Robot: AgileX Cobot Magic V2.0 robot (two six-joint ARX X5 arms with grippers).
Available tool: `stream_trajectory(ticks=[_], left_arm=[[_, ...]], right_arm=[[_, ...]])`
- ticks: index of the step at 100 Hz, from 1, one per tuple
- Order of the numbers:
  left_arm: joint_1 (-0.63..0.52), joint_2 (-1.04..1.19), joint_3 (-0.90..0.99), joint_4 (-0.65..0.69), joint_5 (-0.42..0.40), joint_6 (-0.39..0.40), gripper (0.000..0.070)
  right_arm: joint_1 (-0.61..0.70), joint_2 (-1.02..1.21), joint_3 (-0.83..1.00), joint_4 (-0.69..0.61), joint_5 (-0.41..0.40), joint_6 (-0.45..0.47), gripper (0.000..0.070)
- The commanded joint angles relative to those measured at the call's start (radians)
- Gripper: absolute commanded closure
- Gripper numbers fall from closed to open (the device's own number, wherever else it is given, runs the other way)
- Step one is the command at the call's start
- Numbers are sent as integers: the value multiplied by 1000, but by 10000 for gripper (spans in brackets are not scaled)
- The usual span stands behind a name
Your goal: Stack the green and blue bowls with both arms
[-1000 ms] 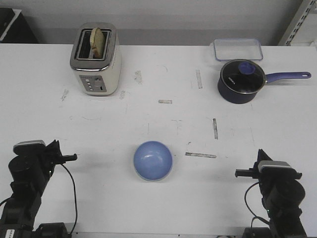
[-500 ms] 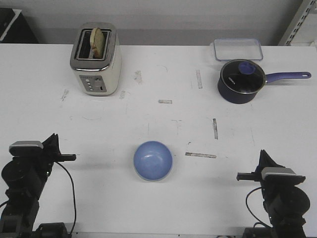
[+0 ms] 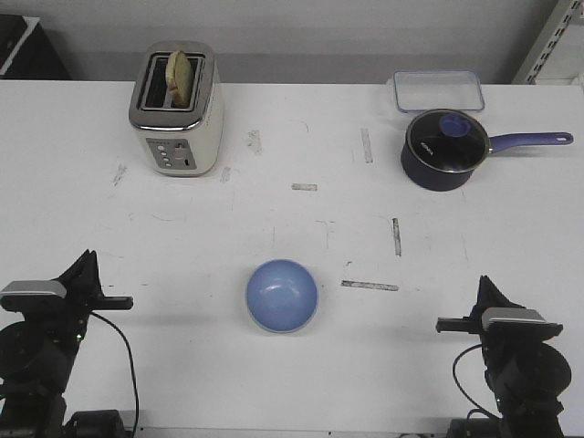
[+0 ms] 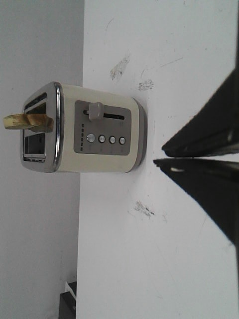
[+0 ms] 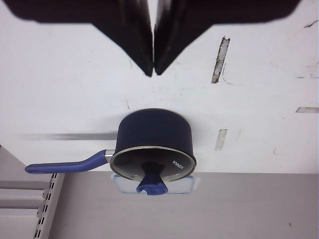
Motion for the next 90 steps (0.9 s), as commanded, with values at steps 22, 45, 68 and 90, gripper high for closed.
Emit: stream_trajectory(ticks=[22,45,68,90], left_arm=[[1,-61,6,11,3,8,697],[-12,-100,3,12,3,8,697],[-63,-166,-100,81,-35,8,698],[-63,-278,-369,412,-35,8,698]], right_arm=[[-1,1,2,10,0,10,700],[-1,1,2,10,0,10,700],[-1,1,2,10,0,10,700],[-1,1,2,10,0,10,700]])
